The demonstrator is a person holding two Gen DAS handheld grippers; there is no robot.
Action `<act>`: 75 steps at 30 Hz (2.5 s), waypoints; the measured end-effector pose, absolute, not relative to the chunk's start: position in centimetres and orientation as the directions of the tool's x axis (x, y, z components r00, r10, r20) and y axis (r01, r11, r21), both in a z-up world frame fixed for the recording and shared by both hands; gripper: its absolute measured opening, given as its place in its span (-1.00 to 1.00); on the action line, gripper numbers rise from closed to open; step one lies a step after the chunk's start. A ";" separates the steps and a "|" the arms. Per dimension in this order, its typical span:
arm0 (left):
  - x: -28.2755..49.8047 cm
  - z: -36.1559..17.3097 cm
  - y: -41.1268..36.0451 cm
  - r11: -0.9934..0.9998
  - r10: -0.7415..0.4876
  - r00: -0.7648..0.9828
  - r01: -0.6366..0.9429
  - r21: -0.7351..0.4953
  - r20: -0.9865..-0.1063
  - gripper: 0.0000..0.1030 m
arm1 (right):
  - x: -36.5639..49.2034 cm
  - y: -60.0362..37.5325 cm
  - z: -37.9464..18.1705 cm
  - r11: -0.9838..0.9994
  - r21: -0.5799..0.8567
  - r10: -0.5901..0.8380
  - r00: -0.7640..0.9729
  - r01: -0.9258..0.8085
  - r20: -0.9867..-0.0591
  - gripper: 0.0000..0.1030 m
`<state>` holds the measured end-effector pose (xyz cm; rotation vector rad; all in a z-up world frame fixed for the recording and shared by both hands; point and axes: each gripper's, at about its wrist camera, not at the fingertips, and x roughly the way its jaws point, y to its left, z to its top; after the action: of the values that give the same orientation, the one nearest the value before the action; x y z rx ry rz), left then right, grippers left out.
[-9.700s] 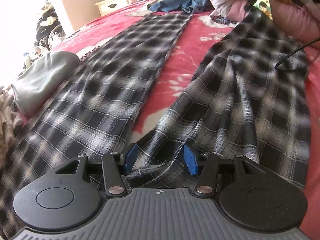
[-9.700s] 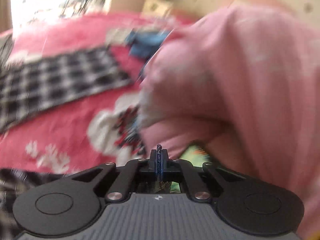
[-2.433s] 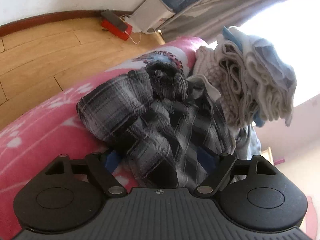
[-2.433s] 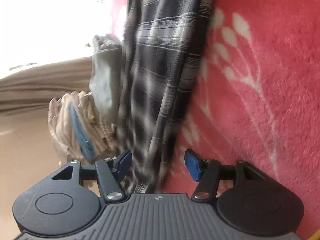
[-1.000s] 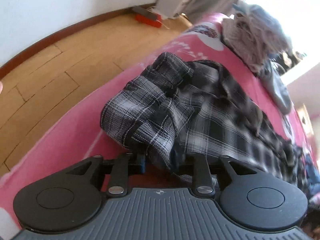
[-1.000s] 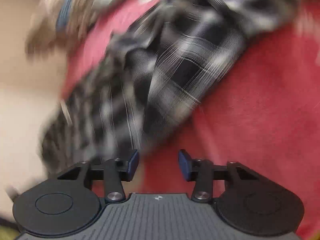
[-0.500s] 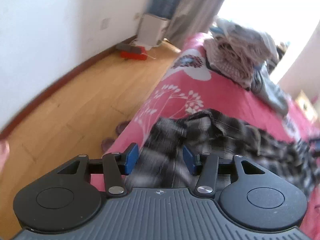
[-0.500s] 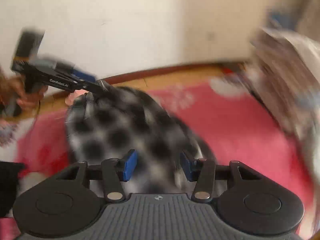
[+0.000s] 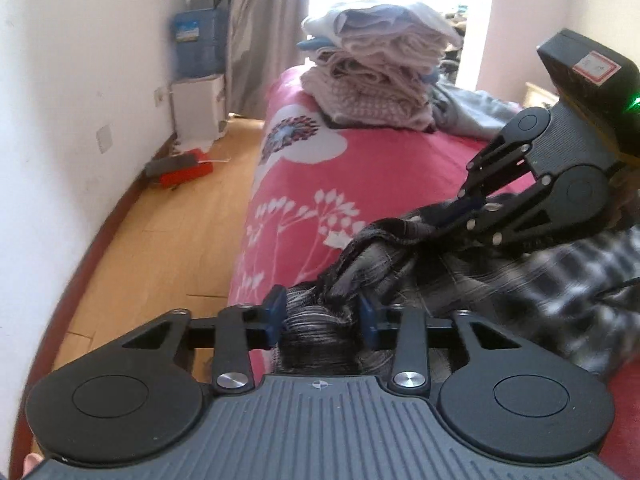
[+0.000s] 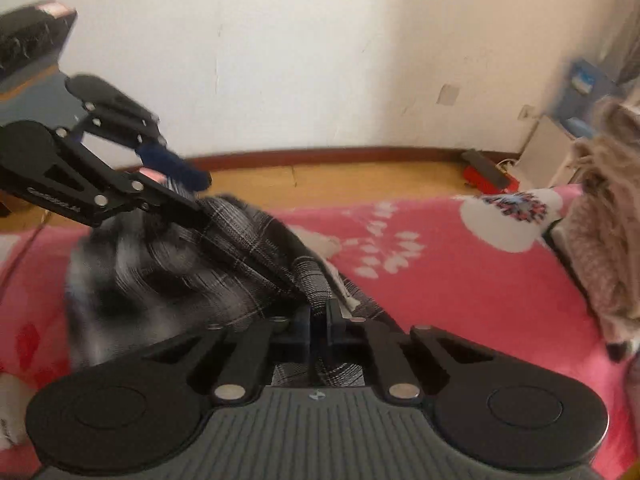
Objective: Fold clothes
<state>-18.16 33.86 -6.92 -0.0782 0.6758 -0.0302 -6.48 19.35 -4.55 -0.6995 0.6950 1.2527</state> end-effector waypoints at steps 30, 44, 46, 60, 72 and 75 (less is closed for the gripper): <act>-12.7 -9.0 31.8 0.997 0.064 0.710 -0.076 0.014 -0.702 -0.31 | 0.0 0.7 -3.3 0.577 -0.015 0.529 0.388 -0.817 -0.755 0.06; -12.8 -9.3 32.1 0.996 0.091 0.683 -0.070 0.059 -0.725 -0.26 | -0.1 -0.3 -6.9 0.519 -0.109 0.484 0.397 -0.848 -0.780 -0.95; -12.7 -9.3 32.1 0.996 0.091 0.682 -0.069 0.060 -0.726 -0.25 | 2.1 -0.5 -6.9 0.572 -0.011 0.501 0.360 -0.820 -0.787 -0.95; -13.0 -7.2 33.1 0.999 0.034 0.669 -0.041 0.009 -0.743 -0.25 | 10.4 -2.8 -10.1 0.753 0.328 0.500 0.172 -0.571 -0.849 -0.66; -7.5 -7.7 26.4 0.981 -0.172 0.716 0.186 -0.052 -0.676 -0.18 | 4.3 -11.7 -3.4 0.930 0.330 0.365 0.515 -0.161 -0.776 -0.06; -6.7 -9.4 26.8 0.984 -0.165 0.703 0.166 -0.066 -0.692 -0.18 | -2.2 -11.6 -2.6 0.997 0.075 0.068 0.593 -0.013 -0.803 -0.06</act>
<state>-6.70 26.78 -9.42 0.0016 0.7701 -0.1843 -2.19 -11.57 -2.58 0.0632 0.9354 0.0475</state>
